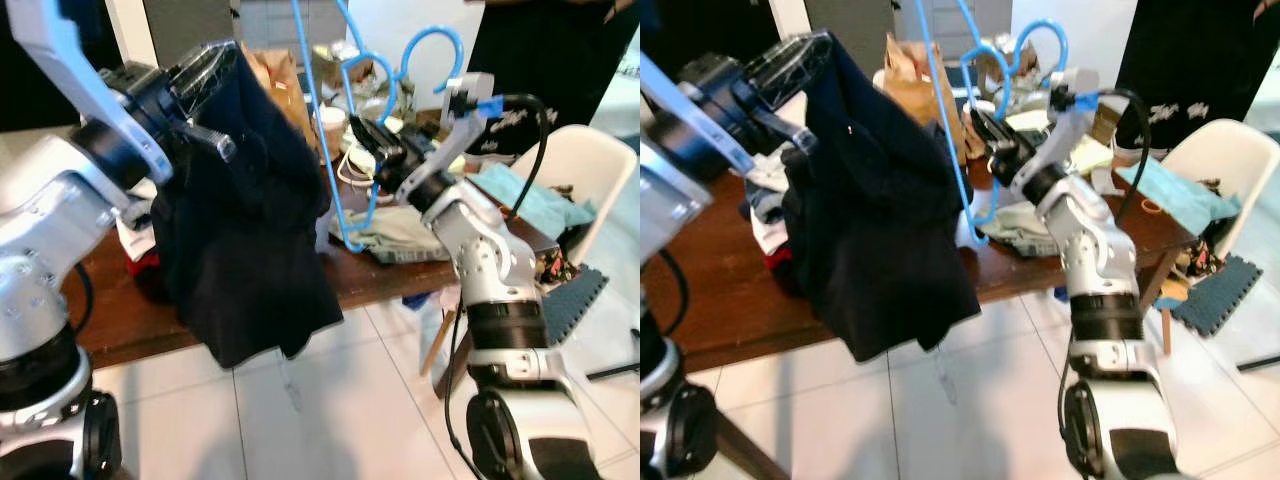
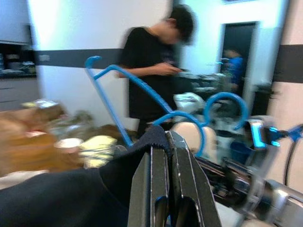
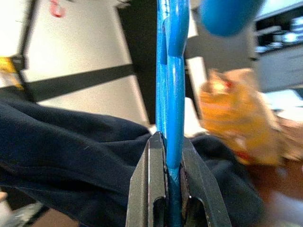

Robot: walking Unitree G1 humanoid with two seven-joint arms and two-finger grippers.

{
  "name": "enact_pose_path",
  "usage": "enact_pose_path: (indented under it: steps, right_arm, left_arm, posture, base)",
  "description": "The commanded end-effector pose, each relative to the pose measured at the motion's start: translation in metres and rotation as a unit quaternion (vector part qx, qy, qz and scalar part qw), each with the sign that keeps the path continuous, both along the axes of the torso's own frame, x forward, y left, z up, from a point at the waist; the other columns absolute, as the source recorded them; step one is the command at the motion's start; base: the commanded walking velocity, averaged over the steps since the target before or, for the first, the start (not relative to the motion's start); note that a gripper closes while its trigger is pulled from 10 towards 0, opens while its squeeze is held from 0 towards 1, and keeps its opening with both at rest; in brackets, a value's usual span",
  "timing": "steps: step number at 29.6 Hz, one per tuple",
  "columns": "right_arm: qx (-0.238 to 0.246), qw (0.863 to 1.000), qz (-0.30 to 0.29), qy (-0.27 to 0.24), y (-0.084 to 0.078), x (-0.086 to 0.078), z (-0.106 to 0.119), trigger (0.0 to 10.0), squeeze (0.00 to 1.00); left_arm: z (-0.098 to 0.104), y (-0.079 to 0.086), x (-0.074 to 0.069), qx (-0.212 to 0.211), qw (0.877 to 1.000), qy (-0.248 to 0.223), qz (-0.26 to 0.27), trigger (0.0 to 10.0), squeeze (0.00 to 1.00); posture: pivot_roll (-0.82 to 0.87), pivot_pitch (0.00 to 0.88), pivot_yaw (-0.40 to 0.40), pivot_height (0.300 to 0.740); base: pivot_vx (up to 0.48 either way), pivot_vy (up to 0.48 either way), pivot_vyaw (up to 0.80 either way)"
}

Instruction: Hang hanger

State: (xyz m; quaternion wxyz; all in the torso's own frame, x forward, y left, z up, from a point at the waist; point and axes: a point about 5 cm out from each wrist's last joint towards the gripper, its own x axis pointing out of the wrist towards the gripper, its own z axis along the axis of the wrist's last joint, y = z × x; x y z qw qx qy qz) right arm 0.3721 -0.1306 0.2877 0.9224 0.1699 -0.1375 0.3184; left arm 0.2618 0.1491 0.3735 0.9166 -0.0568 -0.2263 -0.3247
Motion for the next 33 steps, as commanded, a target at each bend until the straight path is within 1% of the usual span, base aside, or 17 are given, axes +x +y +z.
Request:
enact_pose_path:
  steps: [1, 3, 5, 6, 8, 10, 12, 14, 16, 17, 20, 21, 22, 23, 25, 27, 33]
  right_arm:
    - [0.000, 1.000, -0.012, -0.001, -0.004, 0.000, 0.003, 10.0, 0.00]
    - [-0.002, 1.000, -0.028, 0.005, -0.007, 0.002, 0.002, 10.0, 0.00]
    - [-0.003, 0.999, -0.036, 0.008, -0.008, 0.003, 0.002, 10.0, 0.00]
    - [-0.006, 0.998, -0.057, 0.016, -0.011, 0.007, 0.000, 10.0, 0.00]
    - [-0.009, 0.998, -0.065, 0.019, -0.012, 0.008, -0.001, 10.0, 0.00]
    - [-0.020, 0.995, -0.095, 0.033, -0.019, 0.010, -0.006, 10.0, 0.00]
    - [-0.027, 0.992, -0.120, 0.041, -0.026, 0.011, -0.010, 10.0, 0.00]
    - [-0.026, 0.991, -0.124, 0.043, -0.028, 0.010, -0.011, 10.0, 0.00]
    - [-0.020, 0.992, -0.116, 0.049, -0.029, 0.009, -0.015, 10.0, 0.00]
    - [-0.020, 0.992, -0.116, 0.049, -0.029, 0.009, -0.015, 10.0, 0.00]
    - [0.001, 0.996, -0.078, 0.041, -0.023, 0.005, -0.013, 10.0, 0.00]
    - [0.001, 0.996, -0.078, 0.041, -0.023, 0.005, -0.013, 10.0, 0.00]
    - [0.013, 0.998, -0.058, 0.034, -0.022, 0.003, -0.011, 10.0, 0.00]
    - [0.013, 0.998, -0.058, 0.034, -0.022, 0.003, -0.011, 10.0, 0.00]
    - [0.017, 0.998, -0.048, 0.032, -0.024, 0.003, -0.010, 10.0, 0.00]
    - [0.017, 0.998, -0.045, 0.032, -0.025, 0.002, -0.010, 10.0, 0.00]
    - [0.010, 0.998, -0.042, 0.042, -0.025, 0.002, -0.020, 10.0, 0.00]
  left_arm:
    - [0.001, -0.009, -0.005, 0.025, 0.999, -0.020, -0.014, 10.0, 0.00]
    - [0.001, -0.017, -0.005, 0.046, 0.998, -0.030, -0.015, 10.0, 0.00]
    - [0.001, -0.018, -0.004, 0.050, 0.998, -0.033, -0.012, 10.0, 0.00]
    - [0.000, -0.019, 0.006, 0.057, 0.998, -0.035, 0.019, 10.0, 0.00]
    - [-0.002, -0.018, 0.010, 0.060, 0.997, -0.035, 0.032, 10.0, 0.00]
    - [-0.013, -0.010, 0.021, 0.067, 0.994, -0.017, 0.082, 10.0, 0.00]
    - [-0.029, -0.013, 0.020, 0.072, 0.996, 0.011, 0.053, 10.0, 0.00]
    - [-0.032, -0.018, 0.016, 0.070, 0.997, 0.012, 0.032, 10.0, 0.00]
    - [-0.039, -0.034, 0.004, 0.054, 0.998, 0.009, -0.038, 10.0, 0.00]
    - [-0.039, -0.034, 0.004, 0.054, 0.998, 0.009, -0.038, 10.0, 0.00]
    - [-0.046, -0.059, -0.012, 0.053, 0.991, -0.005, -0.122, 10.0, 0.00]
    - [-0.046, -0.059, -0.012, 0.053, 0.991, -0.005, -0.122, 10.0, 0.00]
    - [-0.044, -0.065, -0.012, 0.026, 0.991, -0.007, -0.134, 10.0, 0.00]
    - [-0.044, -0.065, -0.012, 0.026, 0.991, -0.007, -0.134, 10.0, 0.00]
    - [-0.041, -0.067, -0.011, -0.016, 0.990, -0.004, -0.139, 10.0, 0.00]
    - [-0.039, -0.067, -0.011, -0.032, 0.989, -0.003, -0.142, 10.0, 0.00]
    - [-0.052, -0.059, -0.001, -0.042, 0.993, 0.026, -0.111, 10.0, 0.00]
  posture:
    - [0.08, 0.000, -0.026, 0.740]
    - [0.08, 0.000, -0.025, 0.740]
    - [0.08, 0.000, -0.025, 0.740]
    - [0.08, 0.000, -0.023, 0.740]
    - [0.08, 0.000, -0.023, 0.740]
    - [0.07, 0.000, -0.023, 0.740]
    - [0.07, 0.000, -0.025, 0.740]
    - [0.07, 0.000, -0.029, 0.740]
    - [0.07, 0.000, -0.029, 0.740]
    - [0.07, 0.000, -0.029, 0.740]
    - [0.07, 0.000, -0.030, 0.740]
    - [0.07, 0.000, -0.030, 0.740]
    - [0.07, 0.000, -0.029, 0.740]
    - [0.07, 0.000, -0.029, 0.740]
    - [0.07, 0.000, -0.031, 0.740]
    - [0.07, 0.000, -0.031, 0.740]
    - [0.07, 0.000, -0.026, 0.740]
  base:
    - [0.000, 0.000, -0.77]
    - [0.000, 0.000, -0.77]
    - [0.000, 0.000, -0.77]
    - [0.000, 0.000, -0.77]
    - [0.000, 0.000, -0.77]
    - [0.000, 0.000, -0.77]
    - [0.000, 0.000, -0.77]
    - [0.000, 0.000, -0.77]
    - [0.000, 0.000, -0.77]
    - [0.000, 0.000, -0.77]
    - [0.000, 0.000, -0.77]
    - [0.000, 0.000, -0.77]
    - [0.000, 0.000, -0.77]
    - [0.000, 0.000, -0.77]
    - [0.000, 0.000, -0.77]
    - [0.000, 0.000, -0.77]
    - [0.000, 0.000, -0.77]
